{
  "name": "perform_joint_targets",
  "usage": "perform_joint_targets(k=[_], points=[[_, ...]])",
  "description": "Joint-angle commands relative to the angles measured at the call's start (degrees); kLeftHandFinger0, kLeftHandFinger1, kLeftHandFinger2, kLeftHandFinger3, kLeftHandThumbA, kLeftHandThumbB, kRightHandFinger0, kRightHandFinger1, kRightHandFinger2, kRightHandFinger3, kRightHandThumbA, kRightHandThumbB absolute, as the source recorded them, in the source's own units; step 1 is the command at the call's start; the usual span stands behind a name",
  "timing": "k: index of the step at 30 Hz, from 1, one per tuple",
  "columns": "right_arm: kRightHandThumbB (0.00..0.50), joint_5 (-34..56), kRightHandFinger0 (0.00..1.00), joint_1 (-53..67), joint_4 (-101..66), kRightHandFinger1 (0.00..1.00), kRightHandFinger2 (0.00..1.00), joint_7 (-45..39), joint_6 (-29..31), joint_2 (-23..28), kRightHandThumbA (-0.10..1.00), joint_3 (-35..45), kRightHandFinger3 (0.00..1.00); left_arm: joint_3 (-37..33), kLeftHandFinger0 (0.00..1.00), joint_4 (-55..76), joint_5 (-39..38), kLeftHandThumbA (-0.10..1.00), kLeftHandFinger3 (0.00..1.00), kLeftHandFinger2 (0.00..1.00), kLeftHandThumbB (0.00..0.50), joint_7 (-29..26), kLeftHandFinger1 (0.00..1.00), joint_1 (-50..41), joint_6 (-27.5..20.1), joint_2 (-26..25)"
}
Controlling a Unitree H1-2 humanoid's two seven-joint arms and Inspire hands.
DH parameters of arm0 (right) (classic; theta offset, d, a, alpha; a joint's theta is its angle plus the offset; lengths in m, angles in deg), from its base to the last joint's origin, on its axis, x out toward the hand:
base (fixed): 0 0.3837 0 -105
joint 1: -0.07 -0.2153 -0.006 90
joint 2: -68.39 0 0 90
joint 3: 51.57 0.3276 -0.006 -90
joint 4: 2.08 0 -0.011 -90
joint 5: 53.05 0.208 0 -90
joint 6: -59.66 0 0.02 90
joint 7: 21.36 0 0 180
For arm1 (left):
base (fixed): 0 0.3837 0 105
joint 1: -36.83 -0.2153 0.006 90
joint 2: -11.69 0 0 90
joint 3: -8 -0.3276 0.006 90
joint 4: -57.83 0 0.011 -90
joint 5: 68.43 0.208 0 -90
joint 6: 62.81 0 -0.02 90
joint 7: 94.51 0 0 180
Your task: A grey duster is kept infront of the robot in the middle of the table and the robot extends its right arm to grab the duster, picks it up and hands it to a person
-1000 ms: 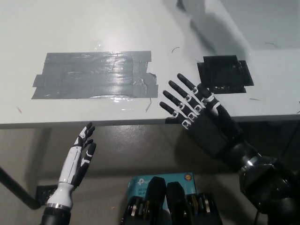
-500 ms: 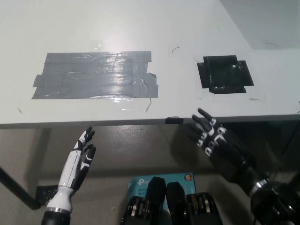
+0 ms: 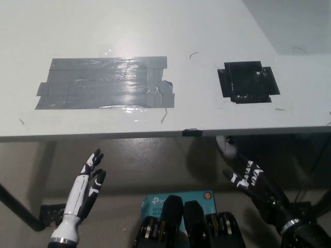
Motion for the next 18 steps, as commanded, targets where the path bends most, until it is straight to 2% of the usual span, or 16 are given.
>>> perform_joint_targets(k=[1, 18], points=[[0.391, -28.04, 1.00, -0.55, 1.48, 1.00, 1.00, 2.17, 20.63, 3.33, 0.92, -3.38, 1.00, -0.72, 0.91, 3.10, -0.46, 0.98, 1.00, 1.00, 0.190, -1.42, 0.99, -1.23, -2.23, 0.20], [0.403, -32.42, 1.00, -0.50, 1.08, 1.00, 1.00, 0.98, 20.48, 2.47, 0.92, -2.41, 1.00, -0.48, 0.91, 2.95, -1.22, 0.95, 1.00, 1.00, 0.194, -1.40, 0.99, -1.77, -2.23, 0.27]])
